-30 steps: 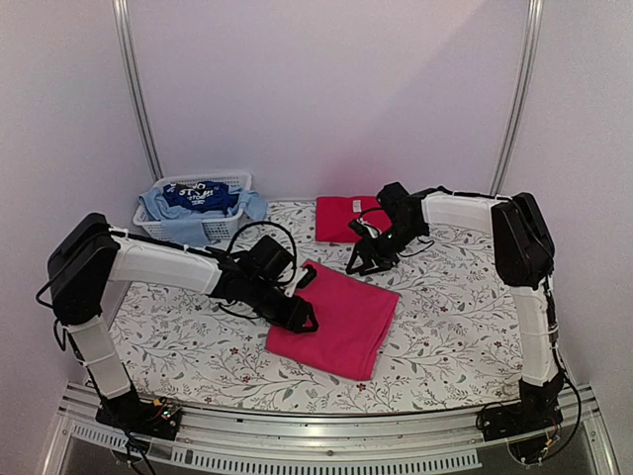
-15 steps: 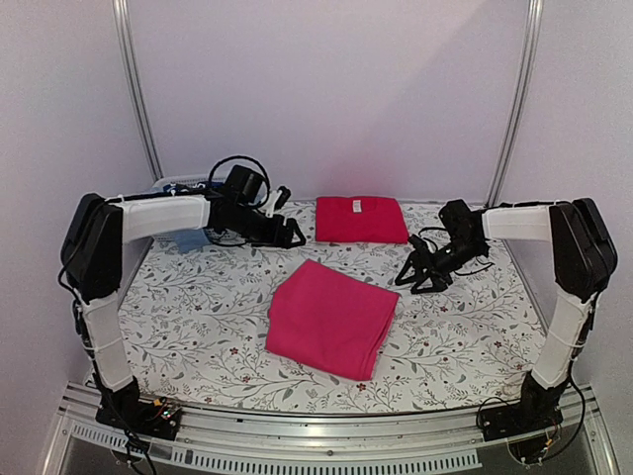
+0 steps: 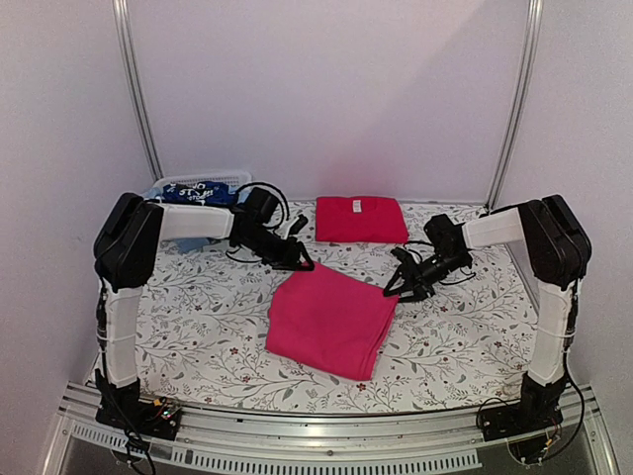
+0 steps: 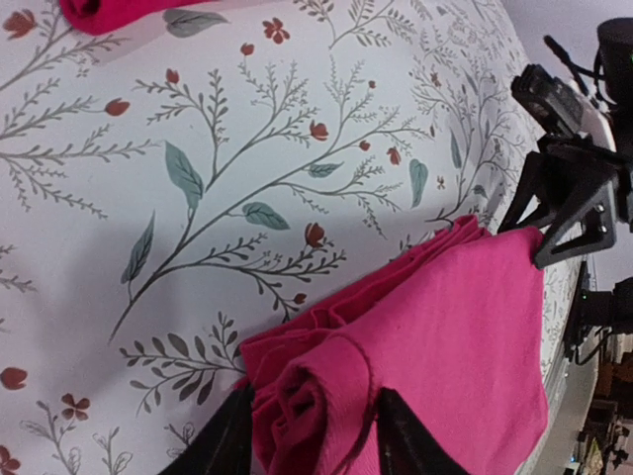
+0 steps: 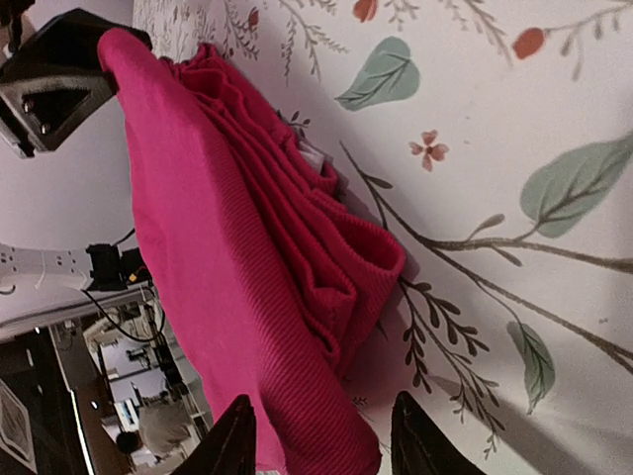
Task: Fold and stack the mixed laundry pile
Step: Pick up the square-folded trousers from the center of the board.
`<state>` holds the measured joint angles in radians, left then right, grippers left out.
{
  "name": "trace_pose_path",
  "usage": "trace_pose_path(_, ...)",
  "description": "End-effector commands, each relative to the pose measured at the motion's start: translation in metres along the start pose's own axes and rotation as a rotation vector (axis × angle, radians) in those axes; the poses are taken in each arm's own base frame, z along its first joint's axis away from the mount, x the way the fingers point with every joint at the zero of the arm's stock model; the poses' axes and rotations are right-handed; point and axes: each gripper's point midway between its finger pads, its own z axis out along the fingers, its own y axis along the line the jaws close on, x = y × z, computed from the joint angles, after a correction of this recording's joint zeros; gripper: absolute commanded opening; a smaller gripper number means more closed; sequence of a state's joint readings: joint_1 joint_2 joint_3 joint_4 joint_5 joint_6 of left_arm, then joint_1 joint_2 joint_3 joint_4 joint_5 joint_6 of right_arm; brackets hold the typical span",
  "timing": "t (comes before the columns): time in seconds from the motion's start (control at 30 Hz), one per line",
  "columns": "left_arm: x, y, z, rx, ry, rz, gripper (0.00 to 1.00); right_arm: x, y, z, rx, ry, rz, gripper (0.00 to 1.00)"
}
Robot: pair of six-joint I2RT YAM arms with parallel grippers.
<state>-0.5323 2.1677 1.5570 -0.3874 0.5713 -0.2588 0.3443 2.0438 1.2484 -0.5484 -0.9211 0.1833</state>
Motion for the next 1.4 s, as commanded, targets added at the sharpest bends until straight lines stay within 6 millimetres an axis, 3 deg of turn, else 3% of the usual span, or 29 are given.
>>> trace_pose_path(0.0,-0.002,-0.013,-0.011,0.054,-0.033,0.020,0.32,-0.011,0.015,0.004,-0.016,0.005,-0.068,0.31)
trace_pose_path(0.1,-0.004,-0.019,-0.026,0.062,-0.067,0.025,0.14,-0.018,0.027,-0.003,0.001,-0.015,-0.097,0.14)
trace_pose_path(0.23,-0.004,-0.021,-0.046,0.049,-0.105,0.029,0.00,-0.027,0.050,-0.015,0.029,-0.041,-0.154,0.01)
trace_pose_path(0.43,0.002,-0.017,-0.075,0.035,-0.153,0.012,0.00,-0.034,0.073,-0.022,0.056,-0.043,-0.218,0.03)
trace_pose_path(0.57,0.011,-0.017,-0.084,0.041,-0.165,0.009,0.00,-0.042,0.082,-0.027,0.088,-0.057,-0.258,0.10)
trace_pose_path(0.67,0.018,-0.011,-0.085,0.033,-0.170,-0.012,0.00,-0.053,0.087,-0.028,0.089,-0.077,-0.274,0.10)
trace_pose_path(0.73,0.022,-0.003,-0.082,0.021,-0.172,-0.035,0.00,-0.058,0.085,-0.023,0.082,-0.073,-0.274,0.09)
trace_pose_path(0.97,0.030,0.028,-0.069,-0.043,-0.176,-0.097,0.00,-0.071,0.049,0.018,0.080,-0.009,-0.240,0.09)
trace_pose_path(1.1,0.033,0.032,-0.067,-0.042,-0.189,-0.113,0.00,-0.077,0.031,0.035,0.094,0.009,-0.223,0.09)
trace_pose_path(1.2,0.027,0.017,-0.082,-0.012,-0.225,-0.089,0.00,-0.079,0.036,0.037,0.113,0.010,-0.236,0.09)
trace_pose_path(1.3,0.026,0.004,-0.100,-0.012,-0.263,-0.068,0.00,-0.083,0.059,0.022,0.107,-0.030,-0.277,0.09)
trace_pose_path(1.37,0.031,0.007,-0.108,-0.045,-0.275,-0.077,0.00,-0.089,0.073,0.011,0.108,-0.067,-0.308,0.09)
